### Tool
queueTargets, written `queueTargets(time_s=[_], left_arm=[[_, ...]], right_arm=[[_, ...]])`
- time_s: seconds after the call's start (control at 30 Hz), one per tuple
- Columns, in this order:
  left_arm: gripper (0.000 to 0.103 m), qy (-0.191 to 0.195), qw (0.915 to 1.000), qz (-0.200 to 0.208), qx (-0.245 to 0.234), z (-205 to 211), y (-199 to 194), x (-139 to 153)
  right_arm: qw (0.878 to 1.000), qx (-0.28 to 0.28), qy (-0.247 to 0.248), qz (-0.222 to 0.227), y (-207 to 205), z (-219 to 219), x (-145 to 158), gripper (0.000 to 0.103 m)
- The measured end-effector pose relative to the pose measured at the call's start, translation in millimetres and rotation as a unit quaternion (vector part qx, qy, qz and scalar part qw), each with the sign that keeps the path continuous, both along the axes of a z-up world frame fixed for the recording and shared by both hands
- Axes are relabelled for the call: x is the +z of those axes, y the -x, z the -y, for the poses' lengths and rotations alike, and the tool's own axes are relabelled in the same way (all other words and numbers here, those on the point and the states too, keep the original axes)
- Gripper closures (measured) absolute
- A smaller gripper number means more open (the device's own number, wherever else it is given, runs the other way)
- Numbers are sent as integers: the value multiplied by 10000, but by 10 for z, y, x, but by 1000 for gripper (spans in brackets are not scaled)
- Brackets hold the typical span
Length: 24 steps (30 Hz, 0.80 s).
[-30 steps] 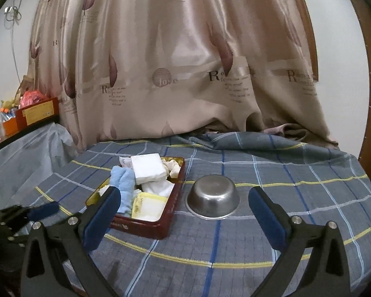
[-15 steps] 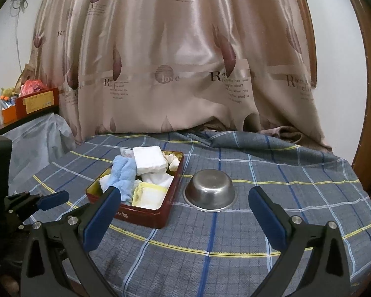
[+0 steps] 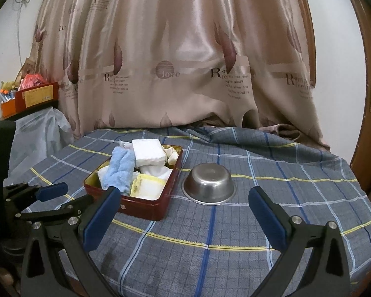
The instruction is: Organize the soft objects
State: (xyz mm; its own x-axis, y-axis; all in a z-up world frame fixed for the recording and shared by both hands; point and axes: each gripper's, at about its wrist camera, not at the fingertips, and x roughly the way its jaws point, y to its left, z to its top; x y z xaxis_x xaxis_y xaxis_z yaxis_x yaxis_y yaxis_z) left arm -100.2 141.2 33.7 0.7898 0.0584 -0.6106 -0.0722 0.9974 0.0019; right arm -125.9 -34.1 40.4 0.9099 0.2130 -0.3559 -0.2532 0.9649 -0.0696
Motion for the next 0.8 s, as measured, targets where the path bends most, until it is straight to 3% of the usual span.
queueTargets(time_s=[0.8], left_arm=[[52, 49, 9999, -87, 62, 1, -22, -14]], right_arm=[[9999, 77, -33, -95, 52, -34, -50, 0]])
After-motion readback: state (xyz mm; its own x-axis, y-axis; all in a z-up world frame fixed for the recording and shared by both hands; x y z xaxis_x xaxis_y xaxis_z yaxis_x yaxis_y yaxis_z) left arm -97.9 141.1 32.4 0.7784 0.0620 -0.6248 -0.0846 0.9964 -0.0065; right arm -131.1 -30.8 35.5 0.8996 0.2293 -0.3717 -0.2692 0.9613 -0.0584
